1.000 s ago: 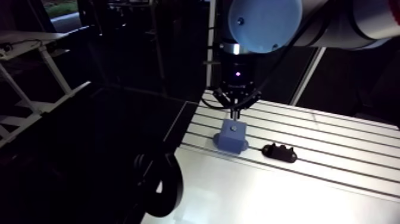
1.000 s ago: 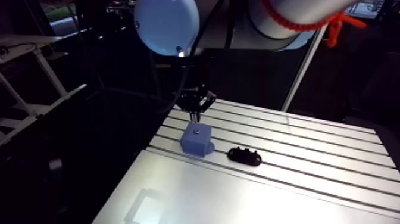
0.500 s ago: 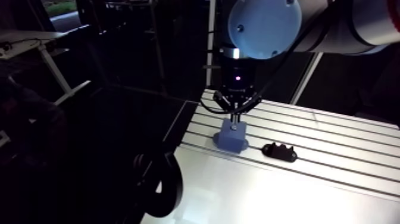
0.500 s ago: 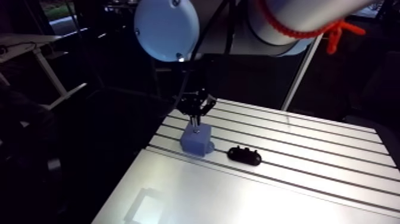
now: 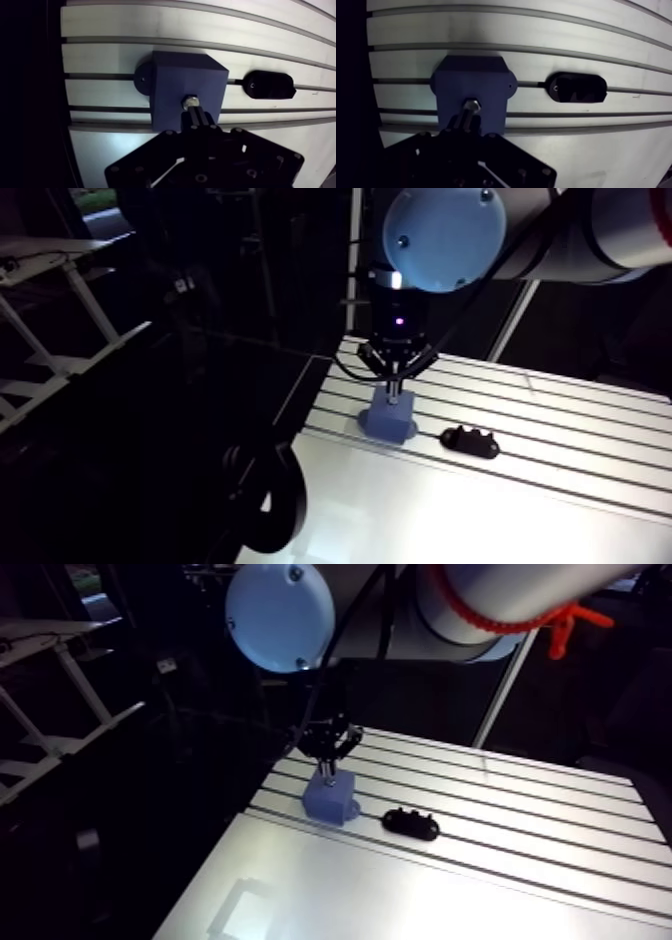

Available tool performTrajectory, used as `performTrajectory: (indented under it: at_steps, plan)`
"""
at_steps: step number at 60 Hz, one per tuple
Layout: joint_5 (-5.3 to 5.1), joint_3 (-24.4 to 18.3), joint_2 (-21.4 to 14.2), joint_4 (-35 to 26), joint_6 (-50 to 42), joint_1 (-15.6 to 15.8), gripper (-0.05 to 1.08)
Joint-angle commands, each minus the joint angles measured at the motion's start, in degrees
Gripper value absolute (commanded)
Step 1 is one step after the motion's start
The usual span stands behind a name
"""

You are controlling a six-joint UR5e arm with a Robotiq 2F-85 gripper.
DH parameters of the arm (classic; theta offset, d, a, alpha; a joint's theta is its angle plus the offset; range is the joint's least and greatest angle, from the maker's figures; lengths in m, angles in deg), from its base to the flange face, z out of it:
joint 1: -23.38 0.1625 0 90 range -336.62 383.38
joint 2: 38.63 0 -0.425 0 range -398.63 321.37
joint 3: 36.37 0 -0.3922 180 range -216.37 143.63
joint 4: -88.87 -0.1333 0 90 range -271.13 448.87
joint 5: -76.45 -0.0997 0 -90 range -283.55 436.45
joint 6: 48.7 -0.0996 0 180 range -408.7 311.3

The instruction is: Pick up the M10 bolt and insert it into the hex recess until seated.

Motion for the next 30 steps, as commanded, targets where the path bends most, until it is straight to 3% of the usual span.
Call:
performTrajectory:
  at_steps: [1,30]
  plan:
    - [0.01,0.30,0.05,0.33,0.31,-0.03,1.08]
    - [0.01,0.93,0.40,0.60,0.38,0.04,1.08]
